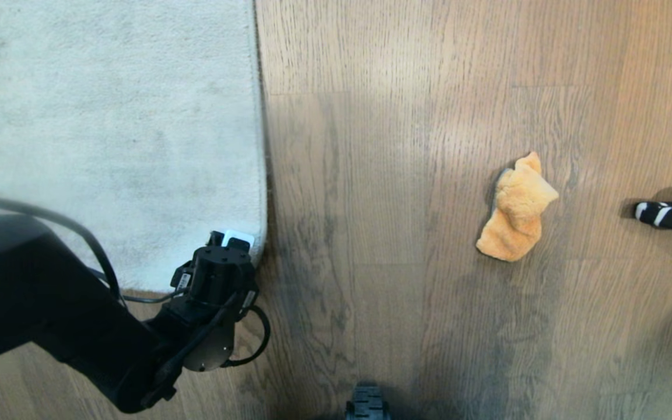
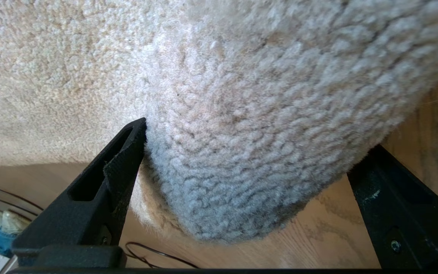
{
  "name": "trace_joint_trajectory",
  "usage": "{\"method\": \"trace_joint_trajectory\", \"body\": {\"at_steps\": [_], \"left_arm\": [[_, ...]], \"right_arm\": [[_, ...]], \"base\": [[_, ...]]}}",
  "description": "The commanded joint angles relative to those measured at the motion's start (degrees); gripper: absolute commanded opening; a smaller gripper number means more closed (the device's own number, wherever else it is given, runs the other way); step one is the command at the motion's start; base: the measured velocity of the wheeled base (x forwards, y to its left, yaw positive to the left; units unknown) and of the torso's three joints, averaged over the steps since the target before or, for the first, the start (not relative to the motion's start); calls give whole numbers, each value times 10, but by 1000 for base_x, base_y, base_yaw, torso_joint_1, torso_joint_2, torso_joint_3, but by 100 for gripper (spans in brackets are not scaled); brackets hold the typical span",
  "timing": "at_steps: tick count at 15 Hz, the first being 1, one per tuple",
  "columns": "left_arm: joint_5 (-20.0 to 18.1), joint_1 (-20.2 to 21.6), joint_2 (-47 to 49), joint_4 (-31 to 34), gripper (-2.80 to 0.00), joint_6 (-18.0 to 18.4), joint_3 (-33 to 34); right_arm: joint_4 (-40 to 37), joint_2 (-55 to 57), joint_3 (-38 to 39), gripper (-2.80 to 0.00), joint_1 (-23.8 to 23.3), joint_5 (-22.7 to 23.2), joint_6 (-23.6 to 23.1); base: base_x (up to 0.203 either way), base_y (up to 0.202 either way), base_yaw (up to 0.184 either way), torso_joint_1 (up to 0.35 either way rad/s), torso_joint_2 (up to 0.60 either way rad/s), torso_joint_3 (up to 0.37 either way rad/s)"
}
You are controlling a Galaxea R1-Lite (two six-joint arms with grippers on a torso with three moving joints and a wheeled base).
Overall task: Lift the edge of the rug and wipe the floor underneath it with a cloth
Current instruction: Lift up the carpet
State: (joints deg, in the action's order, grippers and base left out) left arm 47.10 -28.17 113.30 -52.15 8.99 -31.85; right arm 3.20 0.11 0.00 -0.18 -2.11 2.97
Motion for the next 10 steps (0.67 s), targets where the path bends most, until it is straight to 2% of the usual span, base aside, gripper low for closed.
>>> {"method": "trace_joint_trajectory", "body": {"at_steps": [1, 6, 10], "left_arm": [[4, 8, -2, -2, 0, 11, -1], [0, 33, -2, -34, 0, 33, -2], [-13, 40, 9, -70, 0, 34, -3]], "right_arm": [[1, 0, 0, -280, 0, 0, 0], [1, 0, 0, -280, 0, 0, 0], [1, 0, 0, -280, 0, 0, 0]], "base": [[0, 0, 0, 0, 0, 0], [0, 0, 0, 0, 0, 0], [0, 0, 0, 0, 0, 0]]}}
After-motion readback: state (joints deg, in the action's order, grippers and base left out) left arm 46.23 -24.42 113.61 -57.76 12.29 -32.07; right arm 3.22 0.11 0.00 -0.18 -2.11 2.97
